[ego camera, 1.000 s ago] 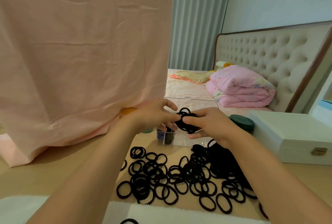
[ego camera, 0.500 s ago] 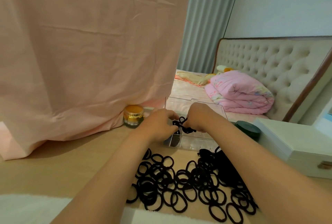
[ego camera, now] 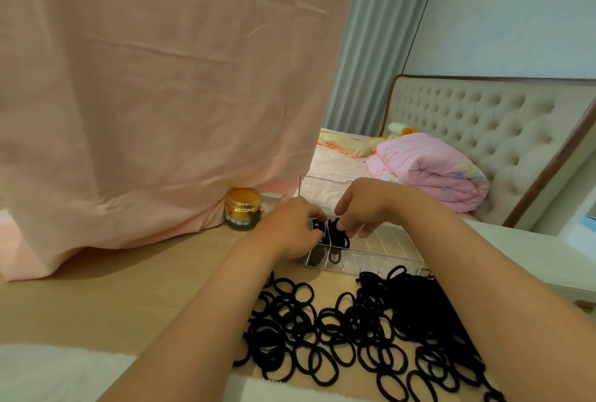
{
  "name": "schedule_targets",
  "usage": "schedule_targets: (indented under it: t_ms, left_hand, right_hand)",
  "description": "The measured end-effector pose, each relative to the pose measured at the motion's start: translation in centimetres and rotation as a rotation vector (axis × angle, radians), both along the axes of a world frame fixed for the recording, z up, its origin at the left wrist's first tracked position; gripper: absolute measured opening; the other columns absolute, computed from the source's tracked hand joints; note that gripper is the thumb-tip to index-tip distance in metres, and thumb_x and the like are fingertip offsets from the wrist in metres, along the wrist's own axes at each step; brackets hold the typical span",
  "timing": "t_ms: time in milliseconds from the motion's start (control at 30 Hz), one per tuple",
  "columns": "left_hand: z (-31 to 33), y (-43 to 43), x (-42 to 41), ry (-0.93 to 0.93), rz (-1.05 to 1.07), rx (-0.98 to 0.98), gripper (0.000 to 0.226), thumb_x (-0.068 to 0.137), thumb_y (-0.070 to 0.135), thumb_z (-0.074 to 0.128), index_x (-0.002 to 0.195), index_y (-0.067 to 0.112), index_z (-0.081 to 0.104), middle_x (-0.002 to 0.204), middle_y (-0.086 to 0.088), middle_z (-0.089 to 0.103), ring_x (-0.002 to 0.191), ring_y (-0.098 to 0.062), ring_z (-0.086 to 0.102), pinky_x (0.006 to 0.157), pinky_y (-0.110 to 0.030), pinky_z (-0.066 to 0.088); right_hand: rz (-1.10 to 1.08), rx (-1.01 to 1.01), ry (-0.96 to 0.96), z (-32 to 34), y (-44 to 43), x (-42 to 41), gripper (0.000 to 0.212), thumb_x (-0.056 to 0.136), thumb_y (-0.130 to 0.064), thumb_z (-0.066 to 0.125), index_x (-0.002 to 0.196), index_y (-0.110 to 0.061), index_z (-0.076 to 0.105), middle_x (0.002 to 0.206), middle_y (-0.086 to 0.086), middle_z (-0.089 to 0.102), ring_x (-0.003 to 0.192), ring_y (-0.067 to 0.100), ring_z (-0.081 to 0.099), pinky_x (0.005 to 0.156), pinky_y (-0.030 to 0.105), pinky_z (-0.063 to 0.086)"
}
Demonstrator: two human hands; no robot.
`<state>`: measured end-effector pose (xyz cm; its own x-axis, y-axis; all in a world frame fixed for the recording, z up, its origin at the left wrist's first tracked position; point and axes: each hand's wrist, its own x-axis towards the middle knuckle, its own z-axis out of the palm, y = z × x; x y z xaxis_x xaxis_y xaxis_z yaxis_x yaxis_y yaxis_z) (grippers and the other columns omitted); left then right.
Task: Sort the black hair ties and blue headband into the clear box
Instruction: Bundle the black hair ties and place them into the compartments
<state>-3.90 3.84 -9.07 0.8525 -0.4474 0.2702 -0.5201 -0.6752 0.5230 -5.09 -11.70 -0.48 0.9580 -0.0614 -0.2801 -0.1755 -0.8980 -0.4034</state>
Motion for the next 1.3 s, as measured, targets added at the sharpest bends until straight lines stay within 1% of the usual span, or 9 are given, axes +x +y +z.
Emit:
schedule_targets:
  t_ms: [167,267,400,667,800,933,1033,1200,1300]
  left_hand:
    - [-0.1,-0.1,0.0,-0.031,-0.018,-0.021,0.038,0.096,0.029,0.055,0.134,0.033,0.058,0.136,0.003,0.054,0.132,-0.016,0.036,0.108,-0.039,0.038]
    - [-0.4,-0.2,0.0,-0.013,-0.070,-0.040,0.037,0.093,0.026,0.054,0.129,0.035,0.061,0.129,0.003,0.056,0.128,-0.014,0.036,0.104,-0.035,0.037]
    - [-0.8,-0.7,0.1,-0.028,-0.095,0.030,0.033,0.093,0.037,0.055,0.125,0.041,0.064,0.131,0.008,0.050,0.130,-0.013,0.031,0.108,-0.035,0.033]
    - [0.1,-0.5,0.3,-0.065,-0.022,-0.074,0.027,0.095,0.030,0.054,0.119,0.036,0.063,0.133,0.009,0.052,0.126,-0.012,0.040,0.105,-0.036,0.040]
    - [0.0,-0.9,-0.2,-0.044,-0.106,0.083,0.029,0.092,0.034,0.055,0.120,0.037,0.063,0.127,0.008,0.056,0.123,-0.013,0.041,0.100,-0.035,0.040]
    - [0.3,-0.9,-0.6,-0.029,-0.095,0.089,0.033,0.092,0.036,0.056,0.124,0.039,0.061,0.129,0.009,0.055,0.122,-0.012,0.042,0.099,-0.035,0.041]
    - [1.5,-0.4,-1.2,-0.038,-0.053,0.099,0.035,0.092,0.037,0.057,0.126,0.036,0.060,0.131,0.009,0.052,0.122,-0.011,0.045,0.100,-0.036,0.042]
    - [3.4,1.3,-3.3,-0.069,-0.017,0.112,0.015,0.089,0.030,0.062,0.103,0.036,0.063,0.099,0.018,0.059,0.086,0.000,0.054,0.066,-0.013,0.036]
    - [4.2,3.2,-5.2,0.066,-0.059,0.223,0.008,0.088,0.025,0.064,0.088,0.033,0.061,0.084,0.015,0.060,0.077,-0.001,0.054,0.064,-0.015,0.037]
  right_hand:
    - [0.016,-0.184,-0.245,-3.2,-0.4,0.4,0.013,0.085,-0.013,0.076,0.094,-0.005,0.080,0.084,0.011,0.077,0.075,0.019,0.071,0.075,0.034,0.059]
    - [0.041,-0.113,-0.301,-4.1,-1.4,0.2,0.017,0.087,-0.017,0.072,0.093,-0.004,0.081,0.098,0.017,0.077,0.086,0.024,0.069,0.081,0.039,0.056]
    - [0.065,-0.004,-0.393,-3.9,-3.0,-1.7,0.027,0.092,-0.014,0.059,0.107,-0.026,0.079,0.119,-0.006,0.072,0.111,0.012,0.063,0.094,0.026,0.048]
    - [0.352,-0.360,-0.411,-6.9,-3.0,-4.1,0.062,0.083,-0.039,0.031,0.133,-0.029,0.066,0.147,-0.012,0.055,0.135,0.009,0.044,0.111,0.038,0.030]
    - [0.397,-0.343,-0.405,-7.1,-3.0,-4.2,0.054,0.088,-0.035,0.036,0.129,-0.027,0.069,0.143,-0.010,0.059,0.130,0.008,0.049,0.114,0.038,0.031]
    - [0.317,-0.186,-0.540,-5.8,-3.8,-5.0,0.040,0.096,-0.019,0.047,0.126,-0.027,0.070,0.134,-0.010,0.063,0.122,0.012,0.053,0.111,0.039,0.038]
    - [0.289,-0.116,-0.603,-4.3,-3.3,-6.2,0.033,0.095,-0.018,0.049,0.114,-0.029,0.074,0.115,-0.011,0.066,0.100,0.011,0.058,0.094,0.036,0.049]
    - [0.420,-0.027,-0.443,-2.7,-0.3,-8.8,0.029,0.089,-0.019,0.055,0.096,-0.036,0.077,0.092,-0.016,0.069,0.075,0.004,0.063,0.070,0.021,0.052]
    - [0.539,0.033,-0.310,-3.1,1.4,-9.6,0.025,0.087,-0.019,0.061,0.096,-0.035,0.077,0.088,-0.018,0.067,0.077,-0.001,0.061,0.070,0.015,0.049]
